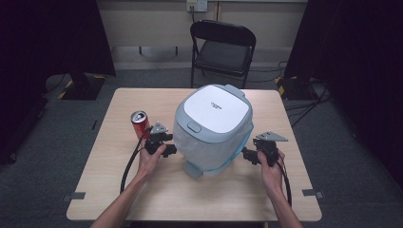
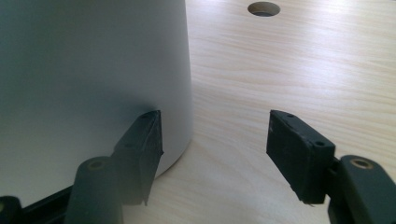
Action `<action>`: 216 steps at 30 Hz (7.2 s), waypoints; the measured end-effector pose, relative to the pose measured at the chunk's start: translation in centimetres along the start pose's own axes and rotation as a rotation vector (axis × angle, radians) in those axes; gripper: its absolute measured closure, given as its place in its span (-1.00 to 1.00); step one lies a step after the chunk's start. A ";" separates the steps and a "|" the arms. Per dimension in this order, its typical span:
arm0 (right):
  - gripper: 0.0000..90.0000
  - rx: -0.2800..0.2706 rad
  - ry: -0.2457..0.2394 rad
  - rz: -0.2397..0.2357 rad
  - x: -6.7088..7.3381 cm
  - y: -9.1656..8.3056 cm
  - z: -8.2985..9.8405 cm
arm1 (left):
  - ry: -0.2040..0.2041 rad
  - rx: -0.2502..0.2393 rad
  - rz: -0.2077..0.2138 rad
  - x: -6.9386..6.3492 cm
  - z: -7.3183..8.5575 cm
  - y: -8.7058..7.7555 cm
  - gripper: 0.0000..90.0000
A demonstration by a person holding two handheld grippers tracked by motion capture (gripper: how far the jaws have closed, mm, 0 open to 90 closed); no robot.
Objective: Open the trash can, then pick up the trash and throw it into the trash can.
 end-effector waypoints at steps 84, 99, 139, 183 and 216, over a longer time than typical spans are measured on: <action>-0.51 0.114 -0.006 -0.067 0.3 -1.3 3.6 | -0.016 0.047 0.048 -1.7 4.2 -6.4 -0.33; -0.72 0.176 -0.108 -0.036 0.1 -1.9 8.3 | -0.039 -0.126 0.046 -0.7 -0.4 -12.5 -0.31; -0.73 0.160 -0.098 -0.026 0.2 -1.9 8.4 | 0.237 -0.275 0.489 -18.4 -12.9 -16.4 1.00; -0.74 0.161 -0.100 -0.031 0.2 -1.8 8.4 | 0.093 -0.323 0.170 -5.1 -7.6 -18.2 0.31; -0.74 0.160 -0.100 -0.030 0.2 -1.8 8.4 | -0.099 -0.017 -0.193 9.9 2.0 -8.3 -0.60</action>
Point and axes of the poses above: each handheld gripper's, and its own axes: y roughly forward along the jaws, z roughly out of its underside, x roughly to its left, the point moved 9 cm from there along y, roughly forward along the jaws, and after that the axes turned 1 degree about -x, right-handed, at the moved point
